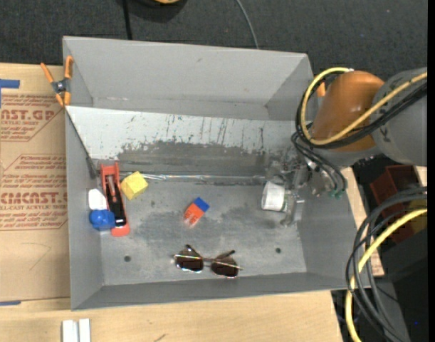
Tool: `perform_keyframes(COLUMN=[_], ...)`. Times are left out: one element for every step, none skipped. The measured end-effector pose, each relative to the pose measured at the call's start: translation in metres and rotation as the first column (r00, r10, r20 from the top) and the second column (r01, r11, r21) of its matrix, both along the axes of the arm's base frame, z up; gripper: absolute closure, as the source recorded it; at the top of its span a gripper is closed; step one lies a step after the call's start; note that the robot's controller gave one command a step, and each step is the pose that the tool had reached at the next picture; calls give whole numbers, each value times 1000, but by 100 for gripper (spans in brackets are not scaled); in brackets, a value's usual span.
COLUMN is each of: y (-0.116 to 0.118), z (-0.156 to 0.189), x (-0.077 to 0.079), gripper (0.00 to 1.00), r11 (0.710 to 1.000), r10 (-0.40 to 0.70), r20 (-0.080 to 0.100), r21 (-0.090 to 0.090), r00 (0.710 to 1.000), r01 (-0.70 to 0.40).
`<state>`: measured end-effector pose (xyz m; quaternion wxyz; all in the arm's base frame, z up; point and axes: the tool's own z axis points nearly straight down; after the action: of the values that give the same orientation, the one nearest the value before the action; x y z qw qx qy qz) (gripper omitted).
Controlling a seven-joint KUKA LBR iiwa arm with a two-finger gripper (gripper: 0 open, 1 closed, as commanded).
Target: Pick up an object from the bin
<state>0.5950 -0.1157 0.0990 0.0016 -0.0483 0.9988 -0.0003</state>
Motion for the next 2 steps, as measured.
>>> perform_keyframes(y=[-10, -13], z=[0, 25], x=[-3, -1], gripper=[0, 0], r11=[1000, 1000], r10=[-2, -1], r20=[-6, 2], r21=[2, -1], r00=[1000, 1000], r01=[2, 1])
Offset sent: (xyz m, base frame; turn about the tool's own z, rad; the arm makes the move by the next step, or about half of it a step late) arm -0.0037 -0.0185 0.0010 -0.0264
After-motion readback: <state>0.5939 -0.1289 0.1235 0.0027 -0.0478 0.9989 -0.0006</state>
